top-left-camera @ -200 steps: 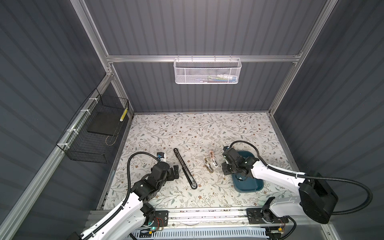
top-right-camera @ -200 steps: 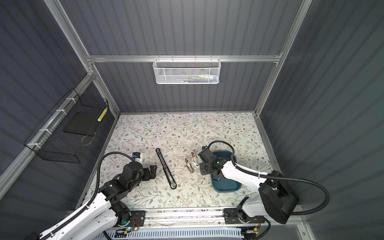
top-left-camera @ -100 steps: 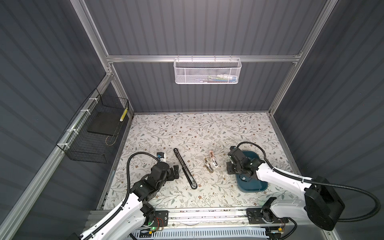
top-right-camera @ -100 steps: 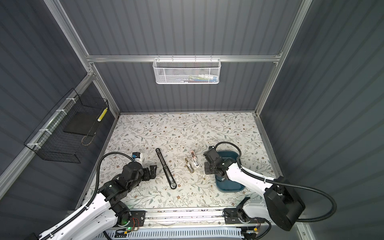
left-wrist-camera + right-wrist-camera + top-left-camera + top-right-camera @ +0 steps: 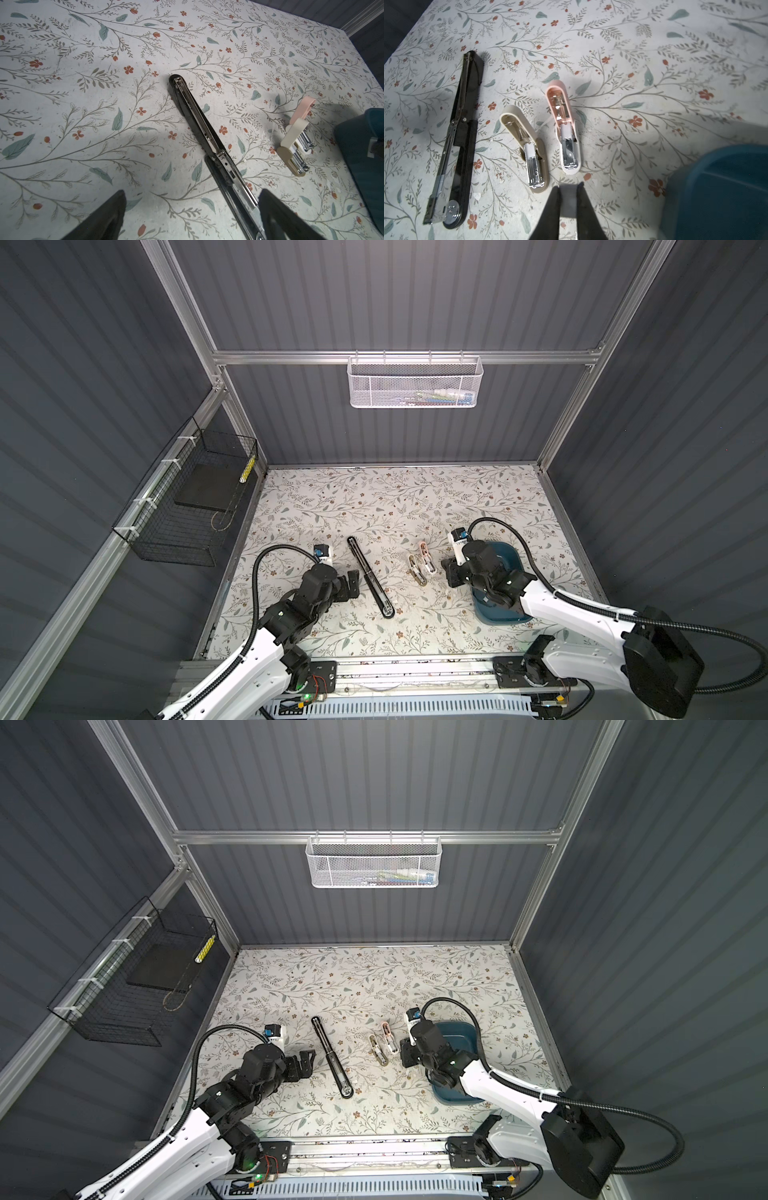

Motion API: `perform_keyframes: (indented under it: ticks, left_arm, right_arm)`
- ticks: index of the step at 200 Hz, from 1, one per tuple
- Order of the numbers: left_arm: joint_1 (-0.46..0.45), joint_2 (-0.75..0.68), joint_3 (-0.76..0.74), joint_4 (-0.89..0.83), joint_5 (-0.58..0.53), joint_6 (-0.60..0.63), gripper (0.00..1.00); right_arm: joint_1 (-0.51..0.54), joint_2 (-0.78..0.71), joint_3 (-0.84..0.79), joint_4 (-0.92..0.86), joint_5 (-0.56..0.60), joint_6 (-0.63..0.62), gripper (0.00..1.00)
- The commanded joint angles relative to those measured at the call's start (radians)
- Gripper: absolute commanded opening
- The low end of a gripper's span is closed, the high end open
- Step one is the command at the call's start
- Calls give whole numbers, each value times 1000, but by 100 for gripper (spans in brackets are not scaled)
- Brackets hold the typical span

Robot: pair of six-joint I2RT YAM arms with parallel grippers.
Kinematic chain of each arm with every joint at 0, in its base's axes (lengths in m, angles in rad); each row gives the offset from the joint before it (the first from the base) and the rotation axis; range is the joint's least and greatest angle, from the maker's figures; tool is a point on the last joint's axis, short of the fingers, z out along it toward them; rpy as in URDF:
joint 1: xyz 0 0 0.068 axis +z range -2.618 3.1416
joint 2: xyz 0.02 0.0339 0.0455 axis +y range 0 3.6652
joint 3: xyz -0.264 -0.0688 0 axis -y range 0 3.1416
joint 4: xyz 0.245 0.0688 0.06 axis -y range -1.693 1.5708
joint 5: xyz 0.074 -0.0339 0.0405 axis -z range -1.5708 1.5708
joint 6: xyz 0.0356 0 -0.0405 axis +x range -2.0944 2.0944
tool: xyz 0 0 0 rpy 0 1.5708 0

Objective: Load the staples into the stapler
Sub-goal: 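Carry the staple strip with the right gripper over the open beige stapler, then lower the staple strip into the beige stapler's open channel with the right gripper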

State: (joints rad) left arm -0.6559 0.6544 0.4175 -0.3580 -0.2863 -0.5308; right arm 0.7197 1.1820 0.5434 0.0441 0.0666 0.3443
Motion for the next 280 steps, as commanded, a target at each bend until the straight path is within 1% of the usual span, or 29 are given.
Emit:
perform_keyframes:
  ticks: [1,35,65,100,135,163,200,221,280]
  left_arm:
    - [-4,2,-13,17,35,11,100]
    - [-4,58,-1,32,83,20,100]
    - [-4,96,9,37,117,29,100]
    - [-4,100,10,34,120,31,100]
    - [-4,75,1,34,125,28,100]
    - [-4,55,-6,33,121,26,100]
    - [-4,66,-4,29,109,20,100]
    - [-4,74,-2,31,108,20,100]
    - [-3,72,-4,32,100,20,100]
  right_arm:
    - [23,15,8,110,-26,-103,15]
    - [38,74,10,121,-40,-141,17]
    - [55,155,48,102,-58,-155,14]
    - [79,192,66,118,-94,-172,15]
    - [93,207,65,133,-84,-174,15]
    - [100,213,72,120,-41,-160,16]
    - [106,217,66,128,-58,-156,16]
    - [115,225,72,123,-46,-161,16]
    - [116,292,107,123,-33,-154,16]
